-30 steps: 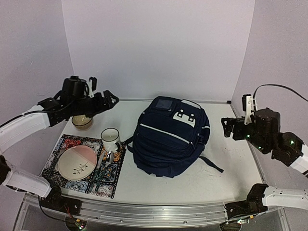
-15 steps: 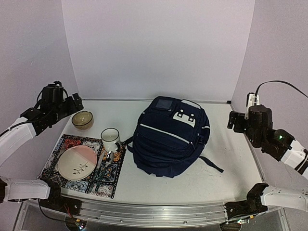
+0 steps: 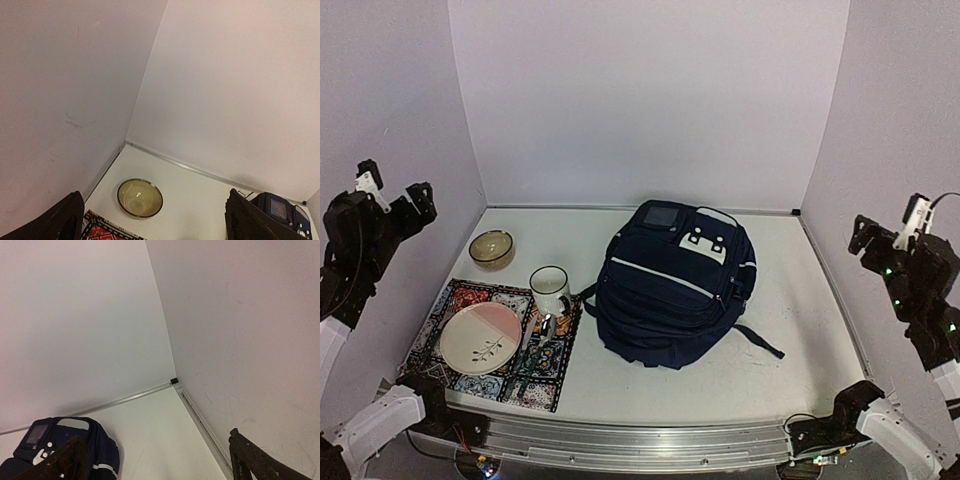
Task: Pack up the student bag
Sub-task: Reset both arms
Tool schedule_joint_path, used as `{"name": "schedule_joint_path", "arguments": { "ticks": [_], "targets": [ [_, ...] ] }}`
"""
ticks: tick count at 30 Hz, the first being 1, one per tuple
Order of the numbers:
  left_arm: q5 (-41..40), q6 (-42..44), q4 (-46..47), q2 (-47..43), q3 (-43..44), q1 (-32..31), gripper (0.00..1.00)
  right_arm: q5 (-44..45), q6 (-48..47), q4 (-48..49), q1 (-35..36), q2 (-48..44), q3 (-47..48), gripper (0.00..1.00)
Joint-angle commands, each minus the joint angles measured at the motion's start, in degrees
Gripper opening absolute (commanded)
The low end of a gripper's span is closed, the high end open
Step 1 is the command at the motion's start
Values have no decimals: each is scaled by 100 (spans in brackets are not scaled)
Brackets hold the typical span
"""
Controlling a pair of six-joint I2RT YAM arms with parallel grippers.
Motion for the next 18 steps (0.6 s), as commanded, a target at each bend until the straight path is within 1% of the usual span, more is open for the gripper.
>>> {"name": "schedule_joint_path", "arguments": {
  "ticks": [1,5,11,18],
  "targets": [
    [-216,602,449,-850,-270,-166,100,-214,-198,-105,-20,-749,-209,98],
    [-227,779,643,-1364,-549,-192,100,-373,-397,-147,-21,-1217,-368,98],
    [-299,735,674,-1610,-787,-193,100,-439,-463,-160,-17,-1666,-576,98],
    [-464,624,728,-1687,-861,-195,100,-457,-453,-175,-18,-1712,-668,98]
  ]
}}
